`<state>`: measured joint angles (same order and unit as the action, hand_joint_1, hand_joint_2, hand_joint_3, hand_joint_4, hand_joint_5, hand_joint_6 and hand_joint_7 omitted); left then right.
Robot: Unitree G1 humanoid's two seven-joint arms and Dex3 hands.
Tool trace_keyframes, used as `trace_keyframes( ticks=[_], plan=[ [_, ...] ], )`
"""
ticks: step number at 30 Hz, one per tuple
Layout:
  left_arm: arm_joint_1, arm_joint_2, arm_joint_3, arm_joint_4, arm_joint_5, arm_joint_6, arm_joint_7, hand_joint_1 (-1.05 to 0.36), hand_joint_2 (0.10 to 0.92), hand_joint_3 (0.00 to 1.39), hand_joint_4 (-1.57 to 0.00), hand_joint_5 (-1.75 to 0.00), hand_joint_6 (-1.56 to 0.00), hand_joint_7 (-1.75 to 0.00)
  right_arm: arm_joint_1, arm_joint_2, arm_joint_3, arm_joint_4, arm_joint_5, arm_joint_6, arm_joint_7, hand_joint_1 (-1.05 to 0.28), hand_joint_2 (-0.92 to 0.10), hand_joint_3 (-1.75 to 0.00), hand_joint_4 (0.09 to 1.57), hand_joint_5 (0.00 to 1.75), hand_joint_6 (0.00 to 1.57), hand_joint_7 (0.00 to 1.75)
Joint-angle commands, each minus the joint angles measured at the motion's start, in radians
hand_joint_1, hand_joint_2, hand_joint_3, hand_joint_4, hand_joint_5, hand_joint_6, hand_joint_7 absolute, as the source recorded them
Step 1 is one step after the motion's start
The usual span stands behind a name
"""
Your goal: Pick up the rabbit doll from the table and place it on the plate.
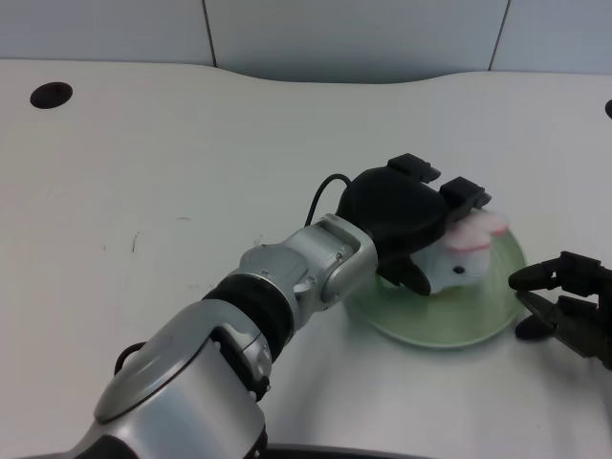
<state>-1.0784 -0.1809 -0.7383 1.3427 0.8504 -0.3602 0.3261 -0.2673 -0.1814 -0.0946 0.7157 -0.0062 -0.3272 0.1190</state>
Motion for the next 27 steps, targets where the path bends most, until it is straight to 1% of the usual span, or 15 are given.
trace_keyframes(
  ticks=[1,3,5,7,9,11,13,15,16,18,19,21,24,25,27],
  plan=[
    [-0.019,0.001,-0.011,0.004,0.013,0.013,0.016,-0.83,0.921,0.06,0.0,0.0,0.0,-0.04,0.016,-0.001,-0.003,-0.009,0.008,0.005,0.001,-0.82,-0.92,-0.09,0.9,0.97,0.78,0.86],
    [-0.021,0.003,-0.012,0.004,0.012,0.013,0.016,-0.89,0.921,0.08,0.0,0.0,0.0,-0.01,0.015,-0.002,-0.004,-0.005,0.01,0.0,0.004,-0.82,-0.92,-0.09,0.9,0.98,0.78,0.86],
    [-0.019,0.004,-0.012,0.004,0.011,0.01,0.034,-0.95,0.921,0.1,0.0,0.0,0.0,0.0,0.015,-0.005,-0.004,-0.001,0.007,-0.004,0.005,-0.82,-0.92,-0.09,0.9,0.97,0.79,0.86],
    [-0.018,0.004,-0.009,0.004,0.006,0.009,0.039,-0.98,0.921,0.12,0.0,0.0,0.0,0.0,0.013,-0.005,-0.007,-0.003,0.013,0.006,0.009,-0.82,-0.92,-0.09,0.91,0.97,0.8,0.86],
    [-0.02,0.007,-0.002,0.004,-0.002,0.006,0.035,-0.98,0.921,0.13,0.0,0.0,0.0,0.0,0.011,-0.006,-0.009,-0.002,0.014,0.007,0.009,-0.83,-0.92,-0.09,0.92,0.97,0.81,0.85],
    [-0.027,0.014,0.017,0.002,-0.022,0.003,0.015,-0.99,0.921,0.14,0.0,0.0,0.0,0.0,0.008,-0.008,-0.011,0.007,0.016,-0.001,0.012,-0.82,-0.92,-0.08,0.93,0.97,0.81,0.85],
    [-0.031,0.024,0.045,-0.001,-0.049,-0.009,-0.009,-1.0,0.921,0.14,0.0,0.0,0.0,0.0,0.005,-0.011,-0.01,0.012,0.011,-0.002,0.008,-0.82,-0.92,-0.08,0.94,0.97,0.82,0.85],
    [-0.03,0.041,0.079,-0.006,-0.083,-0.036,-0.029,-1.0,0.921,0.14,0.0,0.0,0.0,0.0,0.001,-0.013,-0.012,0.024,0.013,-0.009,0.012,-0.82,-0.92,-0.08,0.95,0.97,0.82,0.84],
    [-0.029,0.045,0.087,-0.008,-0.09,-0.044,-0.034,-1.01,0.921,0.14,0.0,0.0,0.0,0.0,-0.001,-0.013,-0.013,0.028,0.014,-0.011,0.014,-0.82,-0.92,-0.07,0.95,0.97,0.83,0.83],
    [-0.021,0.065,0.135,-0.015,-0.14,-0.074,-0.068,-1.0,0.921,0.11,0.0,0.0,0.0,0.0,-0.004,-0.012,-0.019,0.038,0.023,-0.017,0.021,-0.82,-0.92,-0.07,0.96,0.96,0.84,0.82],
    [-0.013,0.082,0.168,-0.021,-0.174,-0.102,-0.094,-0.99,0.921,0.1,0.0,0.0,0.0,0.0,-0.005,-0.013,-0.023,0.04,0.028,-0.017,0.026,-0.82,-0.92,-0.07,0.96,0.96,0.84,0.81],
    [-0.002,0.107,0.213,-0.029,-0.223,-0.141,-0.135,-0.99,0.921,0.1,0.0,0.0,0.0,0.0,-0.005,-0.014,-0.026,0.04,0.031,-0.014,0.028,-0.83,-0.92,-0.07,0.96,0.95,0.86,0.8],
    [0.027,0.166,0.284,-0.045,-0.303,-0.206,-0.223,-0.99,0.921,0.12,0.0,0.0,0.0,0.0,-0.009,-0.021,-0.026,0.046,0.023,-0.013,0.023,-0.84,-0.92,-0.07,0.96,0.94,0.86,0.8],
    [0.041,0.187,0.307,-0.05,-0.328,-0.223,-0.25,-0.98,0.921,0.12,0.0,0.0,0.0,0.0,-0.01,-0.023,-0.025,0.05,0.019,-0.016,0.02,-0.85,-0.92,-0.07,0.96,0.94,0.86,0.8],
    [0.059,0.208,0.339,-0.058,-0.362,-0.239,-0.285,-0.96,0.92,0.09,0.0,0.0,-0.02,-0.01,-0.012,-0.027,-0.022,0.053,0.012,-0.017,0.015,-0.85,-0.92,-0.07,0.95,0.95,0.85,0.79]
  ],
)
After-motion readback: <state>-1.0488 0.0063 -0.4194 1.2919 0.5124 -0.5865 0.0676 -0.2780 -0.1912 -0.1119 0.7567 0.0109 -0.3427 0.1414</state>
